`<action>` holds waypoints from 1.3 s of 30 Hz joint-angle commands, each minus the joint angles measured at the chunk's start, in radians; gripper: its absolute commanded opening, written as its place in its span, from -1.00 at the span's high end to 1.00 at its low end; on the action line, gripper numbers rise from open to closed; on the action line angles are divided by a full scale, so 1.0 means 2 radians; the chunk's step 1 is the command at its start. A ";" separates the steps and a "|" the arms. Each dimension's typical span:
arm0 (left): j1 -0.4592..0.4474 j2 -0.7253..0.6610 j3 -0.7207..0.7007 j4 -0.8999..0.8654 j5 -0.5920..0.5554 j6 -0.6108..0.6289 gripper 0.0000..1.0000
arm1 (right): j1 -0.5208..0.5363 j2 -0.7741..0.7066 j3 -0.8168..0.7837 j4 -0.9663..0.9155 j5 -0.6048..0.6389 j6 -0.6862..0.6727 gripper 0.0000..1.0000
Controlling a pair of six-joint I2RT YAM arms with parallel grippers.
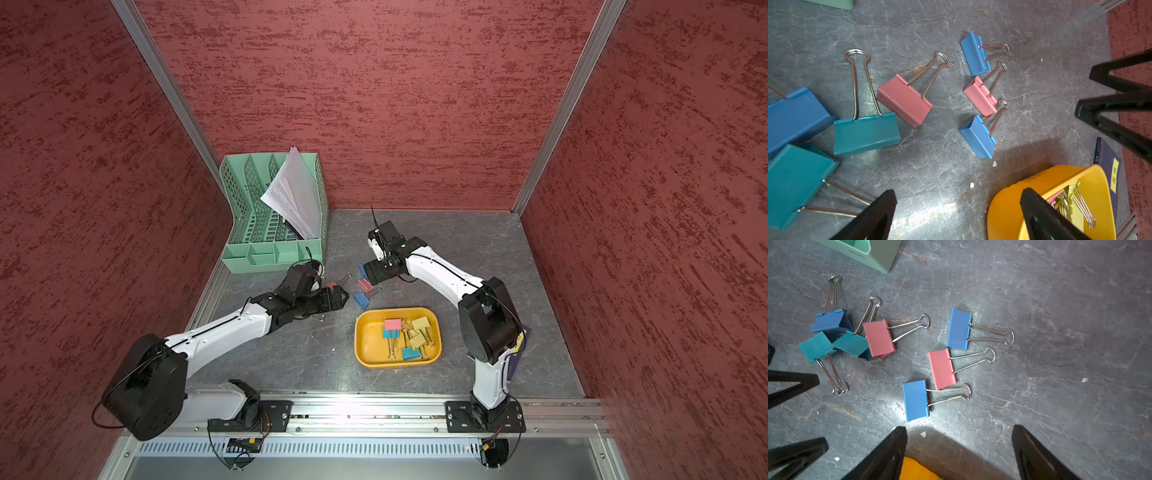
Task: Put the binder clips in the storage box
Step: Move the storage box to the center of the board.
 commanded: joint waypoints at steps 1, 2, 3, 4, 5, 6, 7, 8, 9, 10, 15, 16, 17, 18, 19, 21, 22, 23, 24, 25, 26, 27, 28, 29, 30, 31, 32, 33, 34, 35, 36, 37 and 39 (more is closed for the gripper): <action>0.022 0.008 0.021 0.000 0.001 0.007 -0.94 | -0.004 0.022 0.029 0.013 -0.035 -0.046 -0.73; 0.022 0.007 0.021 0.001 -0.001 0.006 -0.94 | -0.004 0.033 0.040 0.008 -0.034 -0.059 -0.73; 0.021 0.006 0.023 0.000 -0.003 0.005 -0.94 | -0.004 0.045 0.051 0.002 -0.033 -0.070 -0.73; 0.020 0.007 0.022 0.000 -0.001 0.004 -0.91 | -0.004 0.059 0.063 -0.006 -0.022 -0.077 -0.73; 0.018 0.006 0.020 0.002 0.003 0.004 -0.88 | -0.005 0.067 0.071 -0.012 -0.008 -0.078 -0.73; 0.011 0.004 0.017 0.006 0.006 0.004 -0.86 | -0.007 0.070 0.072 -0.013 0.003 -0.075 -0.73; 0.000 0.001 0.014 0.013 0.006 0.007 -0.85 | -0.012 0.064 0.063 -0.004 -0.002 -0.066 -0.73; -0.014 -0.001 0.012 0.019 0.006 0.011 -0.85 | -0.016 0.055 0.052 0.007 -0.010 -0.057 -0.73; -0.034 -0.001 0.014 0.021 0.004 0.018 -0.85 | -0.022 0.044 0.038 0.019 -0.014 -0.046 -0.73; -0.056 0.000 0.020 0.017 0.001 0.023 -0.85 | -0.027 0.032 0.028 0.022 -0.014 -0.035 -0.73; -0.142 0.008 0.033 -0.027 -0.023 0.017 -0.84 | -0.037 0.004 0.010 -0.006 -0.029 -0.046 -0.76; -0.152 0.009 0.028 -0.036 -0.029 0.006 -0.84 | -0.038 0.008 0.016 -0.019 -0.030 -0.051 -0.77; -0.159 0.010 0.022 -0.041 -0.035 -0.001 -0.84 | -0.038 0.010 0.019 -0.022 -0.032 -0.060 -0.77; -0.168 0.009 0.014 -0.045 -0.043 -0.010 -0.83 | -0.038 0.014 0.023 -0.025 -0.033 -0.066 -0.77; -0.177 0.009 0.006 -0.047 -0.051 -0.018 -0.83 | -0.038 0.017 0.028 -0.026 -0.031 -0.070 -0.78; -0.193 0.009 -0.003 -0.048 -0.061 -0.034 -0.83 | -0.038 0.028 0.044 -0.030 -0.036 -0.088 -0.79; -0.201 0.010 -0.004 -0.047 -0.065 -0.040 -0.84 | -0.038 0.034 0.054 -0.032 -0.036 -0.098 -0.79; -0.209 0.014 -0.003 -0.048 -0.069 -0.045 -0.84 | -0.038 0.044 0.066 -0.036 -0.032 -0.113 -0.79; -0.215 0.019 -0.001 -0.051 -0.074 -0.050 -0.83 | -0.038 0.055 0.078 -0.039 -0.028 -0.129 -0.79; -0.219 0.025 -0.001 -0.052 -0.079 -0.056 -0.83 | -0.038 0.066 0.087 -0.042 -0.022 -0.143 -0.80; -0.221 0.030 -0.003 -0.050 -0.081 -0.063 -0.83 | -0.037 0.076 0.097 -0.047 -0.013 -0.160 -0.79; -0.222 0.033 -0.008 -0.046 -0.082 -0.071 -0.82 | -0.037 0.088 0.106 -0.051 -0.004 -0.174 -0.79; -0.222 0.035 -0.013 -0.044 -0.086 -0.078 -0.82 | -0.037 0.097 0.112 -0.056 -0.003 -0.187 -0.80; -0.223 0.035 -0.020 -0.042 -0.091 -0.088 -0.82 | -0.037 0.106 0.118 -0.063 -0.010 -0.199 -0.80; -0.224 0.034 -0.028 -0.043 -0.096 -0.097 -0.81 | -0.034 0.111 0.119 -0.063 -0.017 -0.208 -0.79; -0.224 0.032 -0.036 -0.043 -0.100 -0.102 -0.81 | -0.032 0.114 0.118 -0.060 -0.021 -0.213 -0.80; -0.222 0.028 -0.045 -0.043 -0.104 -0.108 -0.81 | -0.029 0.119 0.119 -0.060 -0.025 -0.218 -0.80; -0.221 0.024 -0.053 -0.044 -0.107 -0.114 -0.81 | -0.026 0.124 0.121 -0.060 -0.028 -0.222 -0.80; -0.219 0.018 -0.059 -0.045 -0.111 -0.117 -0.81 | -0.024 0.129 0.122 -0.055 -0.023 -0.224 -0.80; -0.216 0.014 -0.065 -0.045 -0.112 -0.120 -0.82 | -0.022 0.134 0.126 -0.049 -0.018 -0.222 -0.80; -0.213 0.010 -0.071 -0.046 -0.112 -0.122 -0.81 | -0.022 0.141 0.133 -0.045 -0.018 -0.217 -0.81; -0.209 0.007 -0.073 -0.047 -0.112 -0.123 -0.82 | -0.022 0.147 0.141 -0.041 -0.018 -0.209 -0.81; -0.206 0.004 -0.073 -0.056 -0.115 -0.122 -0.81 | -0.025 0.163 0.168 -0.040 -0.006 -0.187 -0.82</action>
